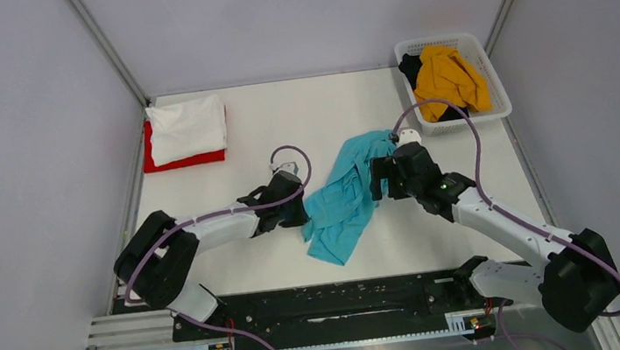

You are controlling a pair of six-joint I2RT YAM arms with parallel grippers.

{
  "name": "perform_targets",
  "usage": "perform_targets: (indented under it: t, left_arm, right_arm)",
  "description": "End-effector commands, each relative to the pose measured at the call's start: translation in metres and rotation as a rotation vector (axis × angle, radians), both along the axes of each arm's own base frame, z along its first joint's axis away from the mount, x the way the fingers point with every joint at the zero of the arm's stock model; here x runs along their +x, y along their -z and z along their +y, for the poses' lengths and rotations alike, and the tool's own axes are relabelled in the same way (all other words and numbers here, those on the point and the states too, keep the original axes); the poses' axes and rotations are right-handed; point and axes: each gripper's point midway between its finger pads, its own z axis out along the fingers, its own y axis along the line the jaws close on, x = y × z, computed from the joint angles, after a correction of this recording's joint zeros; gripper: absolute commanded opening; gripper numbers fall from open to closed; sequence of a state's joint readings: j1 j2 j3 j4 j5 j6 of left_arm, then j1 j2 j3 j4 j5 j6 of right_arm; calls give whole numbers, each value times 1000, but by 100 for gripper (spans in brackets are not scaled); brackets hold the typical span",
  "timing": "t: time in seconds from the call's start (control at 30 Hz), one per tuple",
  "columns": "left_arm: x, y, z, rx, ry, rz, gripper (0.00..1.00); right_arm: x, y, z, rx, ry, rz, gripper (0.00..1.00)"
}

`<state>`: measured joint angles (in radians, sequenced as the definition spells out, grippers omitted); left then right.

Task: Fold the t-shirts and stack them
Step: Flatten out the tshirt

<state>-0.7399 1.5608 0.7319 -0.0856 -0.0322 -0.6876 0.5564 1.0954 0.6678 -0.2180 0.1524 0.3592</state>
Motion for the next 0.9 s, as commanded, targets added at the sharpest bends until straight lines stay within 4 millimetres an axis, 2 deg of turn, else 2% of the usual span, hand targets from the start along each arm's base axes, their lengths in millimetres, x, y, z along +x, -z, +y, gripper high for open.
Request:
perform_targets:
  t: [0.0,0.13,0.27,0.4,0.6,0.8,0.87]
  left_arm:
    - [8,-24,41,104,-134,-110,0]
    - [3,-44,67,154,-184,-159,0]
    - [-2,-59,73,121,-199,-190,0]
    - [-7,-69,72,79,-196,-203,0]
    - [-11,-72,72,54,-197,-203,0]
    - [-13,-69,74,47,-207,-199,0]
    - [-13,-69,73,43,-206,-200,0]
  right_arm:
    - [36,-40,-5,-65,76,-109,99]
    - [60,-58,31,-47,-93,-140,98]
    - [86,-56,53,-106,-173,-85,92]
    - [107,-36,77,-122,-220,9,85]
    - [115,-2,107,-175,-278,116,79]
    - [105,39,103,-221,-235,220,74]
    - [99,50,103,-216,-224,248,69]
